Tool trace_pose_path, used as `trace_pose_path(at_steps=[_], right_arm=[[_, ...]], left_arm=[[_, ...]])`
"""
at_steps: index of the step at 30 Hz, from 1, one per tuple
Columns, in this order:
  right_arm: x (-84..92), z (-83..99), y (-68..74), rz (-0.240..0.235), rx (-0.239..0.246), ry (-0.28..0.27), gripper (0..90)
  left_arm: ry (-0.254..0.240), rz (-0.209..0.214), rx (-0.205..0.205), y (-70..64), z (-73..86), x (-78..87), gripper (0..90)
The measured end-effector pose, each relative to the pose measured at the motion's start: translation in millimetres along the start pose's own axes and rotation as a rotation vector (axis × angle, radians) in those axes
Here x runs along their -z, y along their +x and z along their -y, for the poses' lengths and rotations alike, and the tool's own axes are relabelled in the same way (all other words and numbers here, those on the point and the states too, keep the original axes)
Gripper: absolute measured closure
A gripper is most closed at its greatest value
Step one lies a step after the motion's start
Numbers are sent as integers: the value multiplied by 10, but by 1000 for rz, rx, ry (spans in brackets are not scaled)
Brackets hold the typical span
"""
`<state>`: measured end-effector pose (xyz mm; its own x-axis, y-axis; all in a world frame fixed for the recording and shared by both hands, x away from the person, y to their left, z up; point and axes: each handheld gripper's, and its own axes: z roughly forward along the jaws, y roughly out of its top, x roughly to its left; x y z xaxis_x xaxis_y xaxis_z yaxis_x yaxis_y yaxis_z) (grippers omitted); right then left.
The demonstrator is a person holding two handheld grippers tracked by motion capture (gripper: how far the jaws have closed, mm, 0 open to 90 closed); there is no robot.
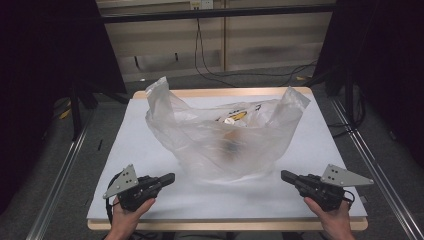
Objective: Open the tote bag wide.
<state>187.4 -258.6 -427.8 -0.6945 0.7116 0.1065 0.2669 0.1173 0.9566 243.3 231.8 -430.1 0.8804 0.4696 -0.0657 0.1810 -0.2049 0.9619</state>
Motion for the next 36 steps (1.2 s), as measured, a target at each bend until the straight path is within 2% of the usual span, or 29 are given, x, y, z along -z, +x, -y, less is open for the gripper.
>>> trace_pose_path(at_steps=[1, 7, 10, 11, 12, 14, 15, 17, 18, 20, 21, 22, 23, 26, 27, 28, 29, 30, 34, 36], right_arm=[[-9, -12, 6, 1, 2, 0, 900], [-33, -111, 30, -28, 2, -3, 900], [-31, -160, 48, -38, -3, -1, 900], [-35, -180, 53, -44, -4, -7, 900], [-38, -204, 60, -45, -2, -7, 900], [-55, -259, 75, -63, -6, -14, 900], [-73, -293, 82, -66, 1, -16, 900], [-94, -331, 88, -68, 6, -18, 900], [-151, -430, 102, -93, 9, -26, 900], [-171, -468, 108, -93, 17, -29, 900], [-220, -574, 111, -108, 28, -43, 900], [-235, -605, 106, -117, 31, -50, 900], [-252, -644, 102, -117, 34, -53, 900], [-285, -710, 93, -117, 33, -66, 900], [-323, -775, 93, -117, 42, -80, 900], [-333, -796, 95, -117, 38, -81, 900], [-353, -833, 96, -117, 44, -89, 900], [-353, -833, 96, -117, 44, -89, 900], [-418, -973, 90, -111, 56, -95, 900], [-439, -1018, 74, -98, 58, -91, 900]], left_arm=[[11, -11, -22, -14, -13, -13, 900], [27, 1, -28, -32, -83, -64, 900], [24, 18, 2, -37, -122, -95, 900], [29, 17, -9, -30, -144, -98, 900], [25, 19, 4, -43, -164, -113, 900], [29, 21, -3, -53, -212, -142, 900], [37, 12, -29, -66, -242, -165, 900], [36, 27, -32, -71, -268, -192, 900], [34, 36, -32, -80, -320, -241, 900], [31, 45, -34, -85, -341, -269, 900], [26, 64, -32, -80, -374, -319, 900], [26, 64, -32, -80, -374, -319, 900], [20, 75, -13, -73, -396, -372, 900], [17, 96, 0, -50, -416, -402, 900], [25, 83, -13, -53, -445, -416, 900], [19, 87, -9, -53, -461, -430, 900], [17, 86, -37, -48, -524, -451, 900], [17, 86, -37, -48, -524, -451, 900], [-25, 83, -52, -34, -711, -498, 900], [-29, 72, -65, -27, -760, -515, 900]])
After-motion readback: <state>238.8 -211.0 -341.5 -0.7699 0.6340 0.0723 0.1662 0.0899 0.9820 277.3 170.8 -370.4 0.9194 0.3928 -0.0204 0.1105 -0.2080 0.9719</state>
